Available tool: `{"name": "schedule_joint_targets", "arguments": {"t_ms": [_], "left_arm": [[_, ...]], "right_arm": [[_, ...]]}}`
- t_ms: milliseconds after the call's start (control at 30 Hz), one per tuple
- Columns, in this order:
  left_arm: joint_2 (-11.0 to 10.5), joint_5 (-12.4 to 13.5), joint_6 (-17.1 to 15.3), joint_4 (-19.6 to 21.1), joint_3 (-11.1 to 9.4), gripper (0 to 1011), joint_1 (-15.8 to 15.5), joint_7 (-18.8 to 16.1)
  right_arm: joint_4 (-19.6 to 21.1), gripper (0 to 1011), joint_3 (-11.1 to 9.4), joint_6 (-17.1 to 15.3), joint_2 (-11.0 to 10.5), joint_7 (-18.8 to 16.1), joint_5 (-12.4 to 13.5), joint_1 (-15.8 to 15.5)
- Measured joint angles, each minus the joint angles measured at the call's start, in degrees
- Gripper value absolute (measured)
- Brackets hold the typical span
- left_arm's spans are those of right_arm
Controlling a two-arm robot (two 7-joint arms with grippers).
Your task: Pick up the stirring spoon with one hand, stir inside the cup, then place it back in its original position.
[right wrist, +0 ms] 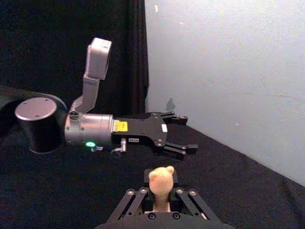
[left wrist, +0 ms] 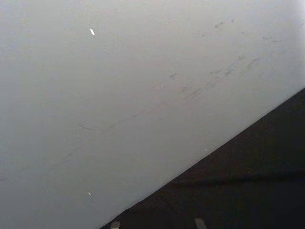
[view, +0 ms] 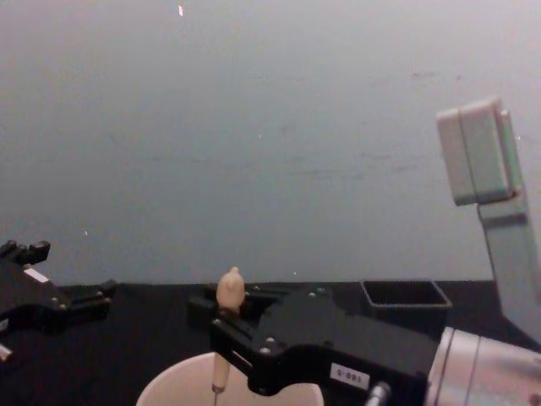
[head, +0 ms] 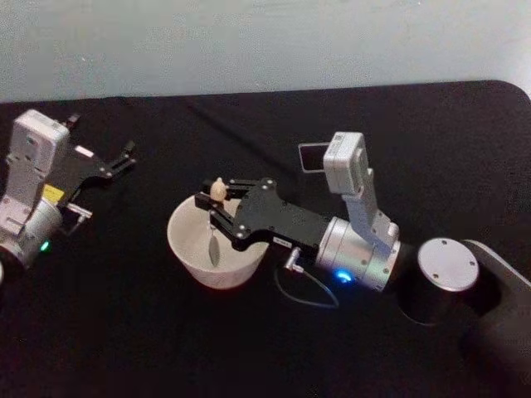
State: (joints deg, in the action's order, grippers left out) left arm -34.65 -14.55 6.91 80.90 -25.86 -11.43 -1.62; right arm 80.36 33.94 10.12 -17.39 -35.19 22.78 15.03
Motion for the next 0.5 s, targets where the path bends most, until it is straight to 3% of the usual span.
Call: {"name": "schedule_joint_targets", "arguments": {"t_ms": [500], "left_arm": [[0.00, 0.00, 0.00, 0.00, 0.00, 1001, 0.00, 0.00]], "right_arm": [[-2.42, 161, -1.54, 0.31, 0.95, 2.01, -1.05, 1.04]]}}
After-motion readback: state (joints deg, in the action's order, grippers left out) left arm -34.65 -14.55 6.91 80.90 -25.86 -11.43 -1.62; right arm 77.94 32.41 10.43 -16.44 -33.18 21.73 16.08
